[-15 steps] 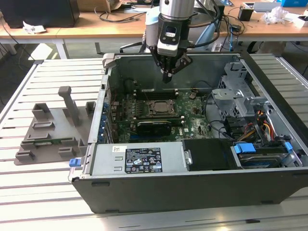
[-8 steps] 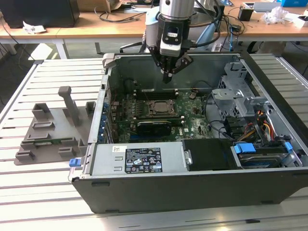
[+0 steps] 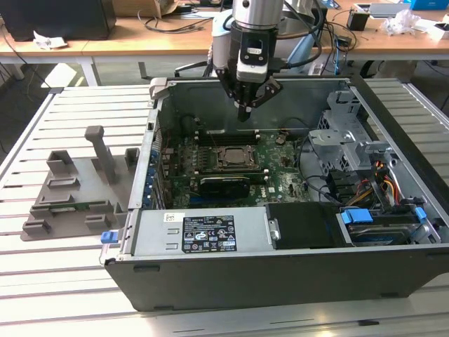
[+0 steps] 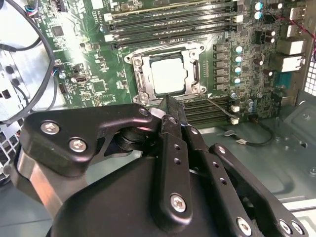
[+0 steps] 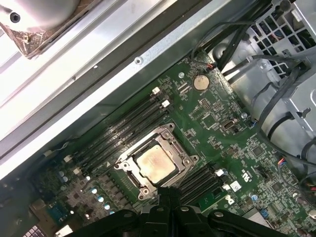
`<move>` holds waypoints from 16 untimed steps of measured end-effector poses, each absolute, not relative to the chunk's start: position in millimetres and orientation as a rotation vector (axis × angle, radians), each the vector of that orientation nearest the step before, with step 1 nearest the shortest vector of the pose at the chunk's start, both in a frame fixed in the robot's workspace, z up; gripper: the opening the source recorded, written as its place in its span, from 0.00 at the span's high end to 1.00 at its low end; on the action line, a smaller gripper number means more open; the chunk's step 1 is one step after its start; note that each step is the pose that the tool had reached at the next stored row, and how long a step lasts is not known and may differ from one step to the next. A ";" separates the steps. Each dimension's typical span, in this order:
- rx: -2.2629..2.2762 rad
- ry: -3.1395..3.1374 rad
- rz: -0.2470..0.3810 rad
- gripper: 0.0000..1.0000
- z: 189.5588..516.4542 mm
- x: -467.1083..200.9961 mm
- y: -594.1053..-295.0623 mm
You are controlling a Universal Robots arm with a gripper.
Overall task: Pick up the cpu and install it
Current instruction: 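Install the first cpu locking lever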
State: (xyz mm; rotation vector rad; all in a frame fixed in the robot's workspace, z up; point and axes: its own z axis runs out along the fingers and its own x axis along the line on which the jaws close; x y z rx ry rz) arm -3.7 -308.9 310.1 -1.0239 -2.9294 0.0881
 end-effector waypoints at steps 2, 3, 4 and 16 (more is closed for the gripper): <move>-1.004 -2.937 0.088 0.89 310.1 -3.7 -308.9; -0.994 -2.940 0.089 0.89 310.2 -3.7 -308.9; -0.987 -2.943 0.089 0.89 310.2 -3.7 -308.9; -0.856 -2.984 0.079 0.89 310.1 -3.7 -308.9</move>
